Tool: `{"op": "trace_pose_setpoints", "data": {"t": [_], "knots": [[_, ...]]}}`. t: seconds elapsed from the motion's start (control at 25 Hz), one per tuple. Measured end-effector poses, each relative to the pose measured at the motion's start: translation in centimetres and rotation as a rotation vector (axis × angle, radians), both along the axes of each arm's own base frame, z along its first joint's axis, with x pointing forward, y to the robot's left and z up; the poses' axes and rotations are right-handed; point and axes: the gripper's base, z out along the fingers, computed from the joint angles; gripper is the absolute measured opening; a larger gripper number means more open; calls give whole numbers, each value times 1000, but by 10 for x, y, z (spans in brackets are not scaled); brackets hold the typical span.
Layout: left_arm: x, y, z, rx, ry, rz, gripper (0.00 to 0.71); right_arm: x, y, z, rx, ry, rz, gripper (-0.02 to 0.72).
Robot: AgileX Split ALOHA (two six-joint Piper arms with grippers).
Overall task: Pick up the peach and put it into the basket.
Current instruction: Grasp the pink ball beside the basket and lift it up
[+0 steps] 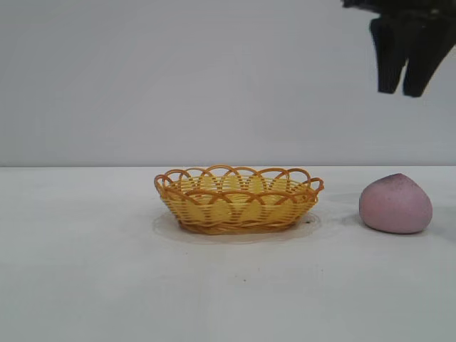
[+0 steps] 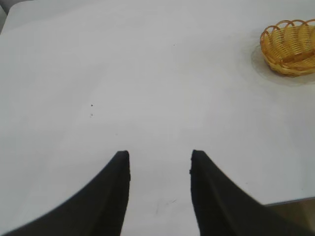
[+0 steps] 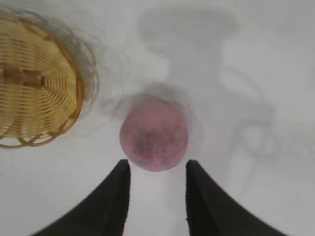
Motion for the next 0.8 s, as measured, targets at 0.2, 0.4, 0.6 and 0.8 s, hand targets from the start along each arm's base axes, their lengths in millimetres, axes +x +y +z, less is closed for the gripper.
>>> {"op": "trace_pose_setpoints", "data": {"t": [0.2, 0.4, 0.6, 0.8], "knots": [[0, 0, 0, 0, 0, 0, 287, 1, 16, -24, -27, 59, 20, 265], [0, 0, 0, 0, 0, 0, 287, 6, 16, -47, -65, 106, 17, 265], [0, 0, 0, 0, 0, 0, 287, 8, 16, -61, -74, 136, 13, 265], [0, 0, 0, 0, 0, 0, 287, 10, 17, -75, -84, 166, 10, 265]]}}
